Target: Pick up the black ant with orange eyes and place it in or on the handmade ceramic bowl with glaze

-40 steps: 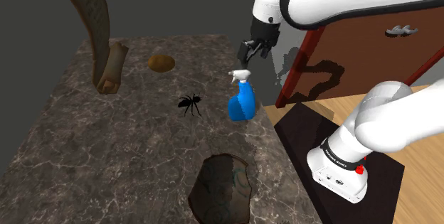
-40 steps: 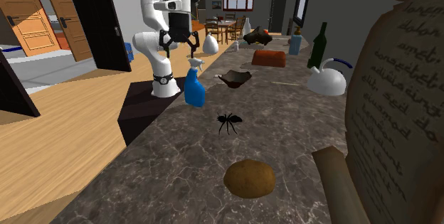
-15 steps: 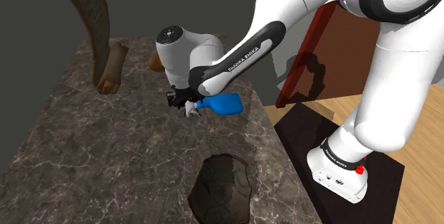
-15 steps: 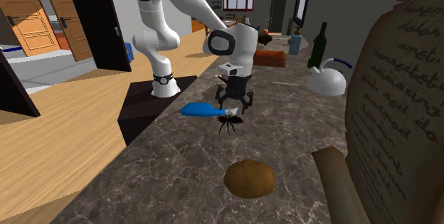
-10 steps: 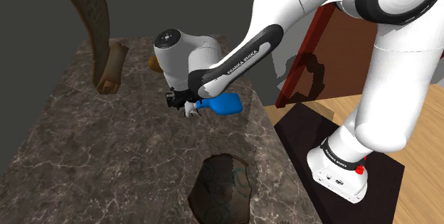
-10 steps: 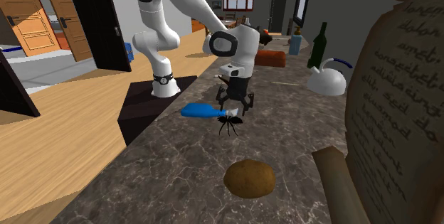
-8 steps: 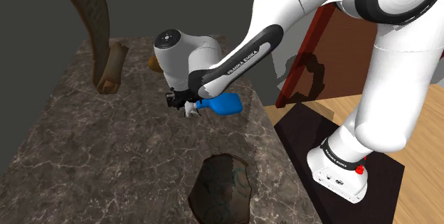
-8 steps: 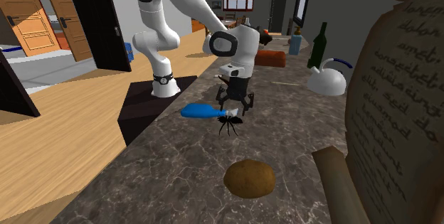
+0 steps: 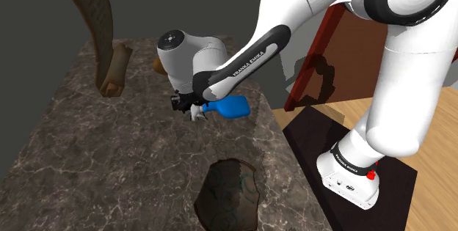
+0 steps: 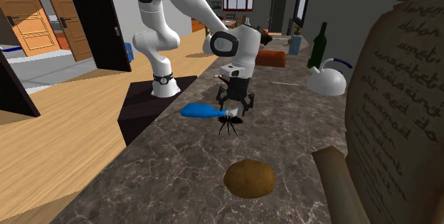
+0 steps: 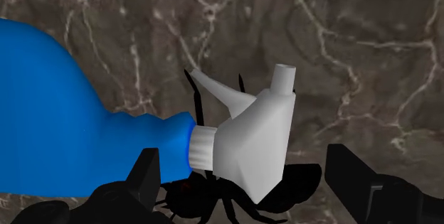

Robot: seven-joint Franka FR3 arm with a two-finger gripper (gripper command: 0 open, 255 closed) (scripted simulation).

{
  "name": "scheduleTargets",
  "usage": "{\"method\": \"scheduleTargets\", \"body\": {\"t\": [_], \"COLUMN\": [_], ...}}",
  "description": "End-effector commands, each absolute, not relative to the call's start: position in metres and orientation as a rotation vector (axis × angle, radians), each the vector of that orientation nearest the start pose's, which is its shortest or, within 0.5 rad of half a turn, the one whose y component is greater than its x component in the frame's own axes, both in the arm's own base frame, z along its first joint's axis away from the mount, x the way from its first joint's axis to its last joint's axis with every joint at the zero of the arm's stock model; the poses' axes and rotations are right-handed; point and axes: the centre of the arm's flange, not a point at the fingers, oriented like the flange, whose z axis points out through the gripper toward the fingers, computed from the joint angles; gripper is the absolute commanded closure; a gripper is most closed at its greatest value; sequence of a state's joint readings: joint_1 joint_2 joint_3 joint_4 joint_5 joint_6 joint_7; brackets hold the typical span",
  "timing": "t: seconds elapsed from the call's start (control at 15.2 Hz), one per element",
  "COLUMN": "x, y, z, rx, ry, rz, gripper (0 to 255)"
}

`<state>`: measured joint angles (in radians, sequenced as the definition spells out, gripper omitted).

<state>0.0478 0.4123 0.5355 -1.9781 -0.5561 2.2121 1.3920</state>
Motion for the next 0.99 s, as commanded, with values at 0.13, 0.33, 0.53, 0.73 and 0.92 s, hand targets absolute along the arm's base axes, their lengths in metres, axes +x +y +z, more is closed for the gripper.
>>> {"method": "scheduleTargets", "body": {"t": [0.13,0.33,0.53,0.73,0.92], "x": [0.515,0.512,0.516,0.516,0.516], "y": [0.297,0.296,0.297,0.297,0.297], "z": [0.260,0.259,0.262,0.278,0.294], "rx": [-3.208,-3.208,-3.208,-3.208,-3.208], "ry": [0.777,0.778,0.776,0.776,0.776], "rz": [-0.194,-0.194,-0.194,-0.194,-0.194], "gripper": [255,255,255,255,255]}}
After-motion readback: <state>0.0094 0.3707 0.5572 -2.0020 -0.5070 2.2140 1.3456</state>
